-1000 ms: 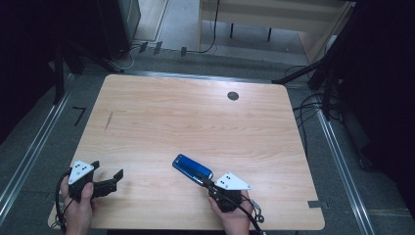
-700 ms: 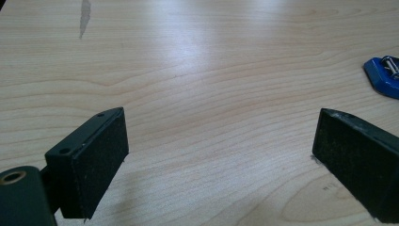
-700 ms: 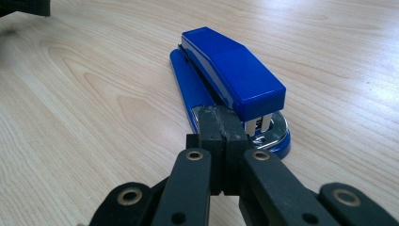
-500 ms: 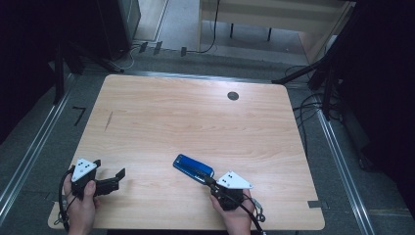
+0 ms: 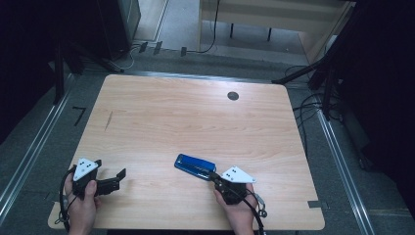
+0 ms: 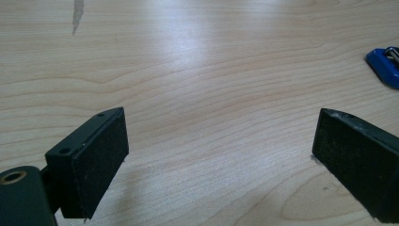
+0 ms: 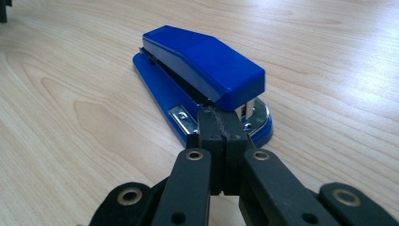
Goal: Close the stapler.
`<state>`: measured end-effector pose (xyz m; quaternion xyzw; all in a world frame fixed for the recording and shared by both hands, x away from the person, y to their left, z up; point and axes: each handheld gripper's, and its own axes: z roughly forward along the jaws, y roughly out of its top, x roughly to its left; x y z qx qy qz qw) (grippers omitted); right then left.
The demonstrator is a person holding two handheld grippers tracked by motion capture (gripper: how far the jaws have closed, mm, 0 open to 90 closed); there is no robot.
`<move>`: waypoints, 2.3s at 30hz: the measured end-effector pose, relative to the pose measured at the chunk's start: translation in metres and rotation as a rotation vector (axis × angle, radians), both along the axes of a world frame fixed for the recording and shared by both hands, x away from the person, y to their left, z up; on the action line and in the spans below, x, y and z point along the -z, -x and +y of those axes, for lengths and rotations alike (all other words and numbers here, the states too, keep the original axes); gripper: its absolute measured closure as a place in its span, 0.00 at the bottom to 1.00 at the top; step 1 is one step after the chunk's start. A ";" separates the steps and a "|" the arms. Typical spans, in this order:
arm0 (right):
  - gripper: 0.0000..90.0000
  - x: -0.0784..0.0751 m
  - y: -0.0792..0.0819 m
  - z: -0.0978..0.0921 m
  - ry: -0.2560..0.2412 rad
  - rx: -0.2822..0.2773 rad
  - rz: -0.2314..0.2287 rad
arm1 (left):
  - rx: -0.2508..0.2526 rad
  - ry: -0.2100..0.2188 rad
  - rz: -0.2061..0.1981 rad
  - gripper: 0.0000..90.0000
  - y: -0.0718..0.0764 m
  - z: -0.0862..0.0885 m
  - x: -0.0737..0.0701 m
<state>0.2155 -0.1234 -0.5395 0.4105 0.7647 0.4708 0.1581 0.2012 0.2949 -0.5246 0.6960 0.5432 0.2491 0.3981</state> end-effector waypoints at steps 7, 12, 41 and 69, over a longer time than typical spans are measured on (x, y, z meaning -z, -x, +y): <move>1.00 0.000 -0.003 0.000 -0.001 -0.001 0.006 | 0.002 -0.006 0.003 0.05 0.000 -0.001 0.000; 1.00 0.000 -0.007 -0.001 -0.004 0.011 0.003 | 0.001 -0.009 0.003 0.05 0.000 -0.001 0.000; 1.00 0.001 -0.035 -0.003 -0.017 0.067 0.009 | -0.004 -0.020 0.004 0.05 0.000 -0.002 0.000; 0.54 -0.012 -0.030 -0.017 -0.039 0.030 0.033 | -0.011 -0.016 0.003 0.05 0.000 -0.002 0.000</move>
